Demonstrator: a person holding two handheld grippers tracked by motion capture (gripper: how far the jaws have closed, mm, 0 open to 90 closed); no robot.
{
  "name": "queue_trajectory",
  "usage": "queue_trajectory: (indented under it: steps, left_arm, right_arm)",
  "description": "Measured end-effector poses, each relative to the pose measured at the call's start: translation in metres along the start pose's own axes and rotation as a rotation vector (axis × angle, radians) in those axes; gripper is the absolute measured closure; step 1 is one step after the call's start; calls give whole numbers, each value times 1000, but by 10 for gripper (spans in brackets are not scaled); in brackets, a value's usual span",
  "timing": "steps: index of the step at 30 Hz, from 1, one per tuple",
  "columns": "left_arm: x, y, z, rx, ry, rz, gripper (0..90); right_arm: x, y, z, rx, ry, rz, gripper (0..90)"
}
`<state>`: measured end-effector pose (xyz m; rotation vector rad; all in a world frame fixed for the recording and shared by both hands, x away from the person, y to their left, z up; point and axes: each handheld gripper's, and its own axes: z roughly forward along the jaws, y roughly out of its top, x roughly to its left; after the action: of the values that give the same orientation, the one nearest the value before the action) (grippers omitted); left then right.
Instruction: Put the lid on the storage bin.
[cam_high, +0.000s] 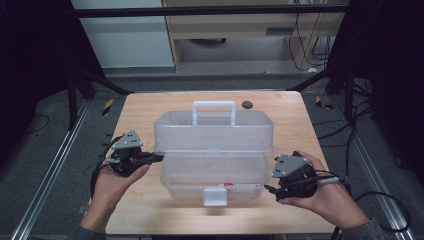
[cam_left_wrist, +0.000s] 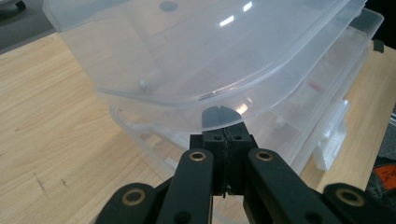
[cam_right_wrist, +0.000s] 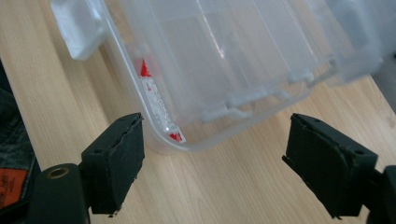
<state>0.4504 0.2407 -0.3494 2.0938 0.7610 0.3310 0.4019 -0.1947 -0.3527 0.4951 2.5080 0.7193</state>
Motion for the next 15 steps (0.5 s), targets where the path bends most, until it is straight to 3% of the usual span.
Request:
queue_trajectory:
  steps: [9, 15]
  left_arm:
    - [-8, -8, -2, -1, 16, 25, 900]
    - [-10, -14, -1, -16, 15, 13, 899]
  right_arm:
    - [-8, -20, -1, 34, -48, 65, 190]
    - [-14, -30, -2, 38, -88, 133, 186]
